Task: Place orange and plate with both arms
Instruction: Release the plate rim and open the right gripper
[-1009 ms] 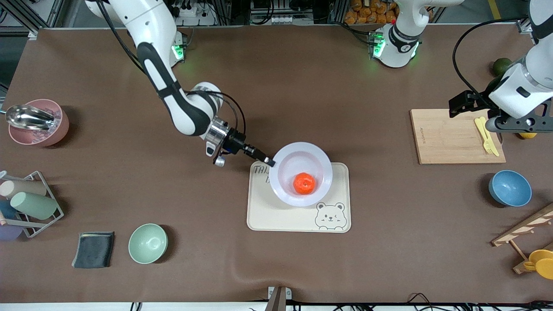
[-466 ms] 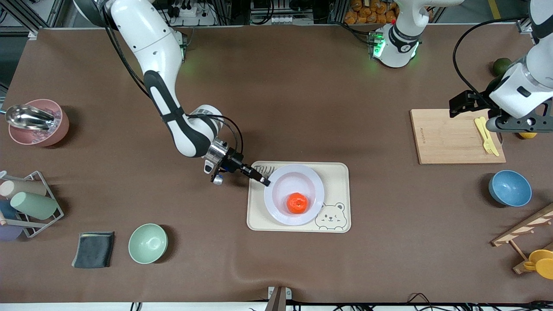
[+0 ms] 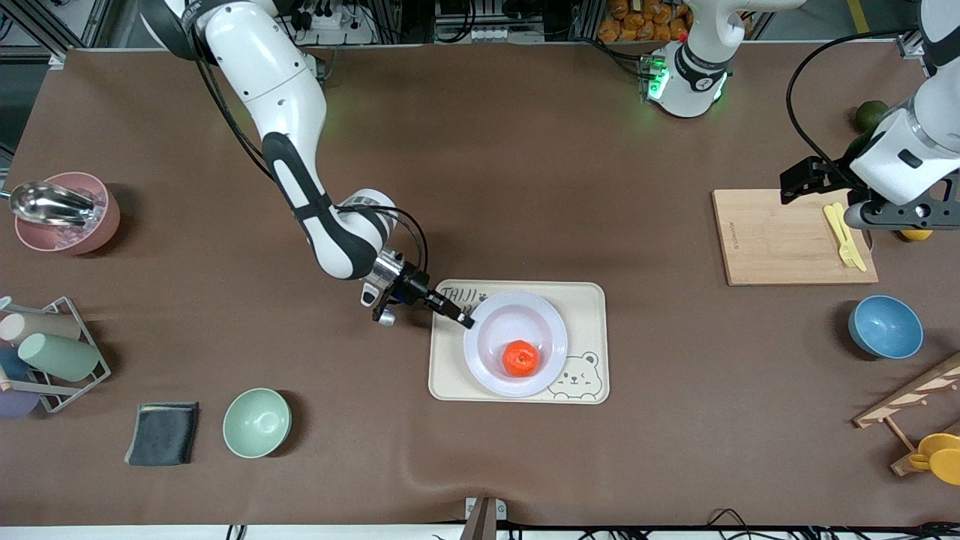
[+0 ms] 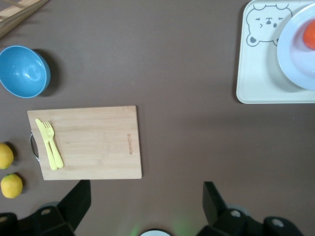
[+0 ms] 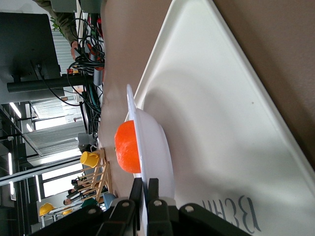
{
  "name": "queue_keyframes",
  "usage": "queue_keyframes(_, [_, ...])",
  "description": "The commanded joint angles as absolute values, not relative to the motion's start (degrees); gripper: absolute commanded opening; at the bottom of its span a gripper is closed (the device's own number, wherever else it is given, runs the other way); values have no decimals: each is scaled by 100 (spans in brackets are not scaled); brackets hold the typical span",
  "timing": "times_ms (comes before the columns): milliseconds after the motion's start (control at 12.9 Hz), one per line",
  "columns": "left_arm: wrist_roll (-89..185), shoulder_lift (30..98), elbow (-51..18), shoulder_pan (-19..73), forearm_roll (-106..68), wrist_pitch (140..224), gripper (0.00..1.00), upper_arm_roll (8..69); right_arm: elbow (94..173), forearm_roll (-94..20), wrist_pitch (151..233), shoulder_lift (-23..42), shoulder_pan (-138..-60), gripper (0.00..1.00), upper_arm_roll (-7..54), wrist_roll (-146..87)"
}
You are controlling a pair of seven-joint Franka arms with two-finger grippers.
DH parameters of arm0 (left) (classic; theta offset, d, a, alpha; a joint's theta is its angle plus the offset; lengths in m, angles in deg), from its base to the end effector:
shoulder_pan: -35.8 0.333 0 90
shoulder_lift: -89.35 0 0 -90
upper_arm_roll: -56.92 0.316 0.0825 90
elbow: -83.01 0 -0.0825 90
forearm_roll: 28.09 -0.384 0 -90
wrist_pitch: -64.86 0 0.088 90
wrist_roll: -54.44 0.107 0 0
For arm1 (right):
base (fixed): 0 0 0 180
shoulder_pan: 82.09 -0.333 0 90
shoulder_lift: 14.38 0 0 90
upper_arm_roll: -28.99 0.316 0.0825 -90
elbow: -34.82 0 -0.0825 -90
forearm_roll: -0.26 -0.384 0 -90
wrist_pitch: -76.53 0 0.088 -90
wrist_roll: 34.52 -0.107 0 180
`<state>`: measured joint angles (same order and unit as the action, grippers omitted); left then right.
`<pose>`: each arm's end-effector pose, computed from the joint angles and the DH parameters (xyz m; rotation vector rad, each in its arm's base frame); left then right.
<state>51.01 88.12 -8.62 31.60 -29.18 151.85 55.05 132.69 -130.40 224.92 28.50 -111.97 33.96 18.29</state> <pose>0.5506 -0.0562 0.5950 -3.1101 0.0717 0.1566 0.5521 0.3616 0.1499 -1.9063 0.6346 -0.2306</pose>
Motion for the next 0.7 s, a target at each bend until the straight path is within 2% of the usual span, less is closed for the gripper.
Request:
queue_keyframes(0, [5057,8865,-796,3185,-2818,15064,100,5507,13088,-12947,22656,2957,-11179,58,3435,1760])
queue_keyframes(621, [5066,8812,-488,3185,-2826,15064,100,5498,13185,-12176,22700,2992,-11039,58,3435,1393])
